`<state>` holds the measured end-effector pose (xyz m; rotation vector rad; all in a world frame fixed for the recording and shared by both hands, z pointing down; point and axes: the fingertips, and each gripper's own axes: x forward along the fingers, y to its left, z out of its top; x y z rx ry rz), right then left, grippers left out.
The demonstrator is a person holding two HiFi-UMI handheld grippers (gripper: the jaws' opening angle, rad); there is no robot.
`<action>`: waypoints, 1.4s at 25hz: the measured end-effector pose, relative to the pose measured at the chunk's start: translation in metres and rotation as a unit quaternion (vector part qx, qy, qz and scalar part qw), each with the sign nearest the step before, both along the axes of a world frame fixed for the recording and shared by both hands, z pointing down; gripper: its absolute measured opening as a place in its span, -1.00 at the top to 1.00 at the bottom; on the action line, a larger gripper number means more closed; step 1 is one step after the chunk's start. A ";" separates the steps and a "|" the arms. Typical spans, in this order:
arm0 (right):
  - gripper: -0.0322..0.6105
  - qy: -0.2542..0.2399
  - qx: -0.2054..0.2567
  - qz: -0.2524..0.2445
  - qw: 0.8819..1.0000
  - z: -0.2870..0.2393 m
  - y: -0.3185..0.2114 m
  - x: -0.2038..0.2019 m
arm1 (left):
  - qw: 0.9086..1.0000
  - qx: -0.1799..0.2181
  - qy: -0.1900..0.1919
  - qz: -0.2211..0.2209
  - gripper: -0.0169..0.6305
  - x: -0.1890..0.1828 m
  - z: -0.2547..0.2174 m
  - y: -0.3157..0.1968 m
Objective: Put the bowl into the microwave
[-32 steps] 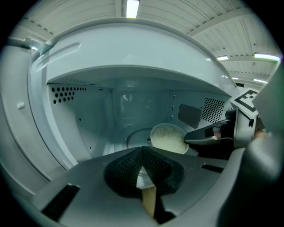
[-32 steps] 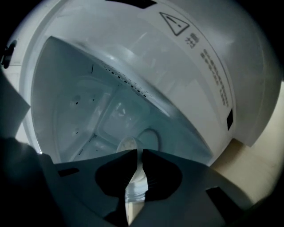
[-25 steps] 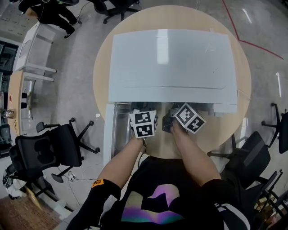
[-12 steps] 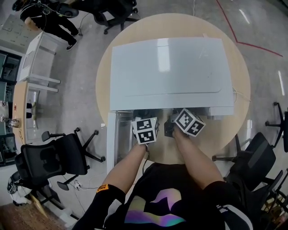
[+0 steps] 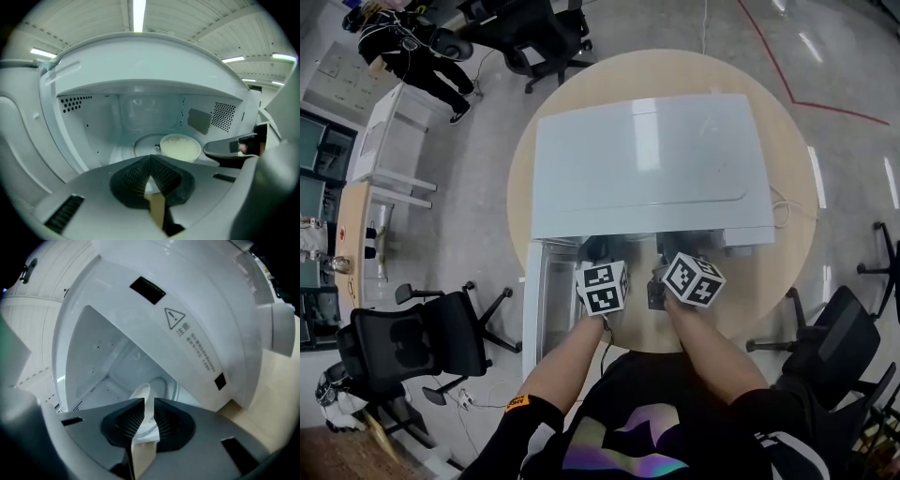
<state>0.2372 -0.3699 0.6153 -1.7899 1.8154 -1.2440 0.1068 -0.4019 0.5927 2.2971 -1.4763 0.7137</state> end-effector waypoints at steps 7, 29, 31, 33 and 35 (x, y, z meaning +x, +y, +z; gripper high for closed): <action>0.74 0.039 0.001 -0.034 0.999 0.000 0.028 0.008 | 1.000 0.005 -0.008 -0.011 0.81 -0.002 -0.007 0.024; 0.74 0.295 0.113 -0.204 0.927 -0.079 0.113 -0.020 | 0.993 0.045 0.110 0.011 0.81 0.029 -0.072 0.140; 0.81 0.307 0.106 -0.218 0.921 -0.075 0.125 -0.030 | 0.992 0.048 0.112 0.015 0.81 0.021 -0.075 0.156; 0.84 0.307 0.105 -0.220 0.920 -0.078 0.139 -0.040 | 0.993 0.047 0.110 0.017 0.81 0.009 -0.076 0.173; 0.84 0.303 0.108 -0.221 0.921 -0.083 0.155 -0.053 | 0.993 0.041 0.105 0.019 0.81 -0.004 -0.073 0.189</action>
